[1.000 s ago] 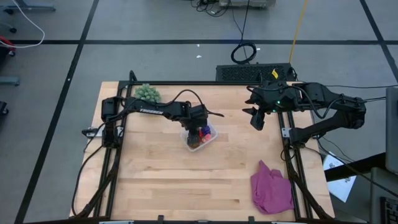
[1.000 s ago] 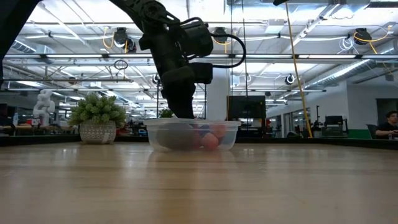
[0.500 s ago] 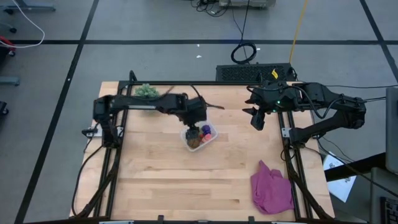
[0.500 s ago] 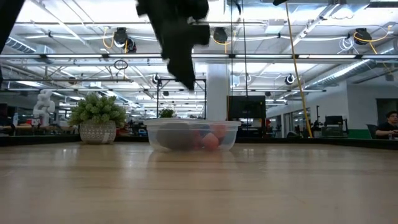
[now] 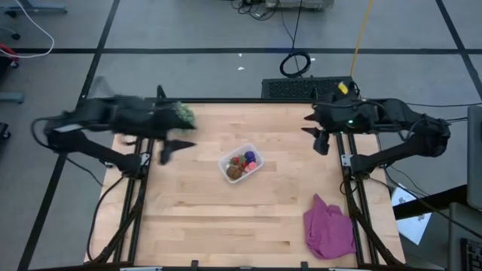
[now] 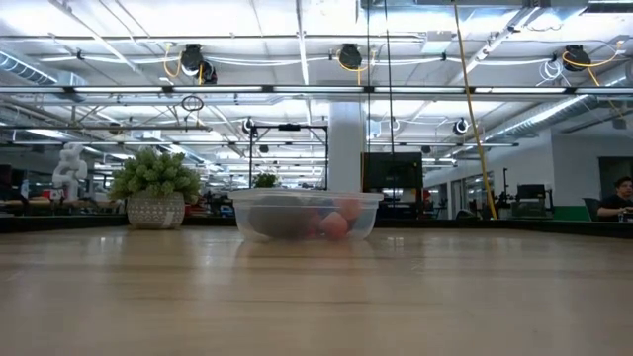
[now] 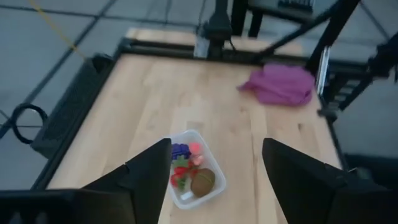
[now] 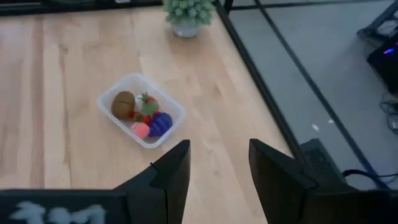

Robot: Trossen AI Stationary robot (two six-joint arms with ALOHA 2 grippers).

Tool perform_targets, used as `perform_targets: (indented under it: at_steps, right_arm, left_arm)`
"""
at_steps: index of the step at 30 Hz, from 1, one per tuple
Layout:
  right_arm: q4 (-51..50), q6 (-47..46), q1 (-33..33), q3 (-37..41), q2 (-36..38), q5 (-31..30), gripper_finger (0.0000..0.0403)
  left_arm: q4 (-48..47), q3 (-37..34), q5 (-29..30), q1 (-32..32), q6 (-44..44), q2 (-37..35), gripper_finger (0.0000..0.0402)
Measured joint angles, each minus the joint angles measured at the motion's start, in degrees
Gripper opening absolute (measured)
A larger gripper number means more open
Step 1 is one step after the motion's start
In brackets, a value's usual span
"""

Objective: Pick and placing Produce into tupperware
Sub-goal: Return to Home Position

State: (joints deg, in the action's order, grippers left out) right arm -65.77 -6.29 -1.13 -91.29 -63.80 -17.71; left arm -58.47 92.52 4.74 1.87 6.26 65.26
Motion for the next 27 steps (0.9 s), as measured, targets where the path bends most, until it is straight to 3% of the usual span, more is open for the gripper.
perform_targets:
  at_steps: [7, 12, 17, 22, 27]
  right_arm:
    - [-1.1, -3.3, 0.0, 0.0, 8.9, -0.2, 0.0155]
    - [-2.8, -9.4, 1.7, 3.0, 17.9, 2.5, 0.0155]
    - [5.5, -11.6, 4.1, 15.6, 26.5, 9.2, 0.0155]
    - [12.3, -11.1, 5.9, 28.5, 33.4, 10.6, 0.0155]
    - [14.1, -10.6, 6.1, 31.9, 41.7, 10.3, 0.0155]
  left_arm:
    - [-6.7, -2.1, 15.5, 15.2, 10.2, -9.7, 0.0263]
    - [-5.7, -13.4, 25.1, 23.5, 17.1, -14.0, 0.0258]
    - [1.6, -26.9, 28.6, 28.2, 21.2, -18.0, 0.0263]
    - [6.4, -36.1, 30.0, 32.4, 25.0, -24.0, 0.0266]
    - [5.1, -40.1, 35.9, 36.3, 27.5, -33.1, 0.0260]
